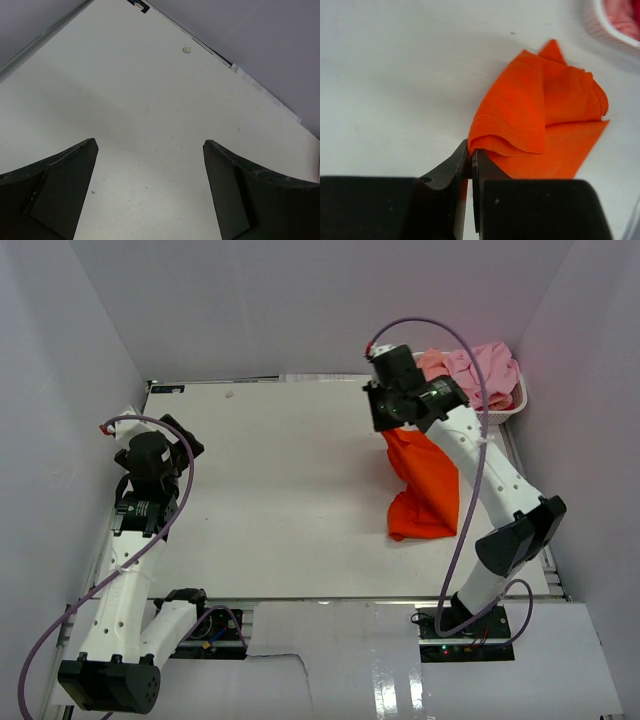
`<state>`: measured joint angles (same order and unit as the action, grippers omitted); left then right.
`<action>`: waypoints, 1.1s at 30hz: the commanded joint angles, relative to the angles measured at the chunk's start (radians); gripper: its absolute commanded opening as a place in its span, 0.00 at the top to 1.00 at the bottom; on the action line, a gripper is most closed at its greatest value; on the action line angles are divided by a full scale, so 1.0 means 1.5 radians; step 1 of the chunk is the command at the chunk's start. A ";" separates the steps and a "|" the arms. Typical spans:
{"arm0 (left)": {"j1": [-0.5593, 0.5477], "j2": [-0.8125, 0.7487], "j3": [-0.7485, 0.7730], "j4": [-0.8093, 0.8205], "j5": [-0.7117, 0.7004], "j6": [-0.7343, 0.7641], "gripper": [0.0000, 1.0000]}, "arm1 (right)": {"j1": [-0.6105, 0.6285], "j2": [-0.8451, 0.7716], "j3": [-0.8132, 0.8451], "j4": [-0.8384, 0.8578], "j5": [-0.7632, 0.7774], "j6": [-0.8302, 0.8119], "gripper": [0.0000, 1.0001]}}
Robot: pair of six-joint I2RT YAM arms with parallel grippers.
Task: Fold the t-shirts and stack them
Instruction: Move the tshirt to the center of the board
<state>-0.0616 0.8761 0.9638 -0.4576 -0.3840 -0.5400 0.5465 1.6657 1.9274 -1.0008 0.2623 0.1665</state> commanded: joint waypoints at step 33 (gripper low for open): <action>0.009 -0.010 0.032 -0.038 -0.063 -0.009 0.02 | -0.021 -0.147 -0.241 0.328 -0.279 0.138 0.92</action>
<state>-0.0540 0.8700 0.9810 -0.5053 -0.4870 -0.5579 0.5354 1.4551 1.6905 -0.4953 -0.1600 0.3614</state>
